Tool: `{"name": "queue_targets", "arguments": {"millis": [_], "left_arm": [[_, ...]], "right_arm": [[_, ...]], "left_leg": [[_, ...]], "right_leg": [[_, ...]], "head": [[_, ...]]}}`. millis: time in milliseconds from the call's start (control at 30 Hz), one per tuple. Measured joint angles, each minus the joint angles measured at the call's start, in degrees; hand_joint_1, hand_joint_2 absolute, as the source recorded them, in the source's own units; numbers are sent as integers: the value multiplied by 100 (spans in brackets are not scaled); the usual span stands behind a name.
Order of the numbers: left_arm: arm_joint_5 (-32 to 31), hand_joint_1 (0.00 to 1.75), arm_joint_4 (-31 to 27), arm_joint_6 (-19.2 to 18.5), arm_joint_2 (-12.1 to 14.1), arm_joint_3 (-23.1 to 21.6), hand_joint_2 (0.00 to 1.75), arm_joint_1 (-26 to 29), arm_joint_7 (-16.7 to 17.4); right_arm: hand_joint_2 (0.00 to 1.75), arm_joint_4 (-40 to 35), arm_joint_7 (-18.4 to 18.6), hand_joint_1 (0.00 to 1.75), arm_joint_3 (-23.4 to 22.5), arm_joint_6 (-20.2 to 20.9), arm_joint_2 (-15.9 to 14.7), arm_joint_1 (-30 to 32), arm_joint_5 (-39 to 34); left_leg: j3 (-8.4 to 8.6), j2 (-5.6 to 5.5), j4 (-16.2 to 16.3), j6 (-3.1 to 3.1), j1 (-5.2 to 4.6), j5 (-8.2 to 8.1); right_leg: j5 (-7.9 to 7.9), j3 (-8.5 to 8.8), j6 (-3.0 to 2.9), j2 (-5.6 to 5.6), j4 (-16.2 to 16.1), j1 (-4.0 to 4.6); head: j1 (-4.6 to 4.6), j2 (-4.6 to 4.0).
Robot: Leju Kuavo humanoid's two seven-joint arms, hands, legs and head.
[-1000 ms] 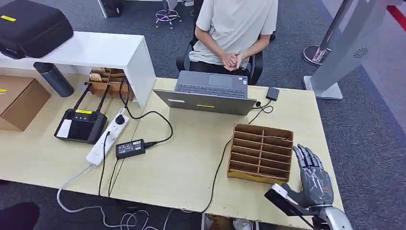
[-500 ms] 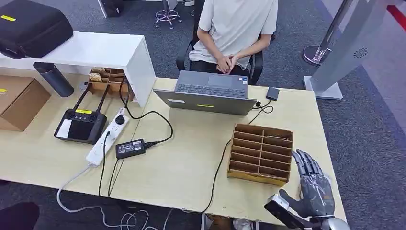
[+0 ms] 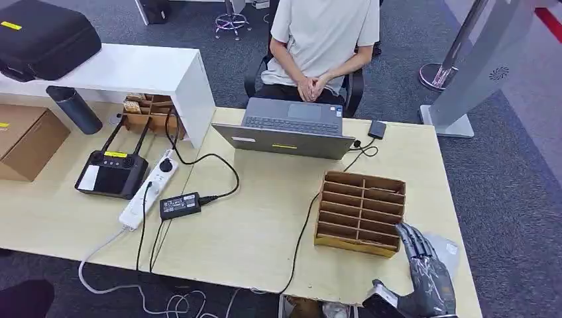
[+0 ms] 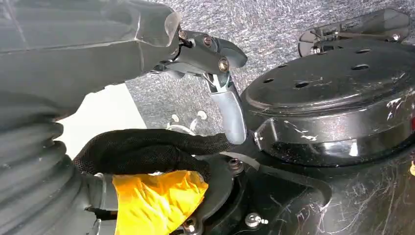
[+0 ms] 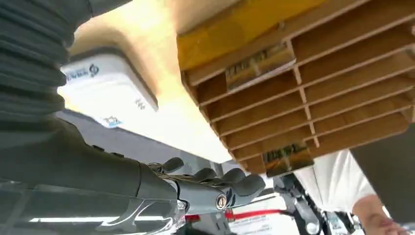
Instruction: Pass the card to the sensor for recognition and then transmit it.
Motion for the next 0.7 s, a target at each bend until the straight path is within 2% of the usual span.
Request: {"name": "queue_targets", "arguments": {"millis": [233,700], "left_arm": [[-26,0,0,-7,0,0,175,-2,9],[-151,0,2,-46,0,0,175,-12,77]], "right_arm": [[175,134,66,0,300,59,-37,-41,-90],[175,542,-114,0,638,166,-33,-345,-147]], "left_leg": [[-1,0,0,0,1,0],[-1,0,0,0,1,0]], "right_leg": [[0,0,0,0,0,0],[1,0,-1,0,0,0]], "head": [[0,0],[0,0]]}}
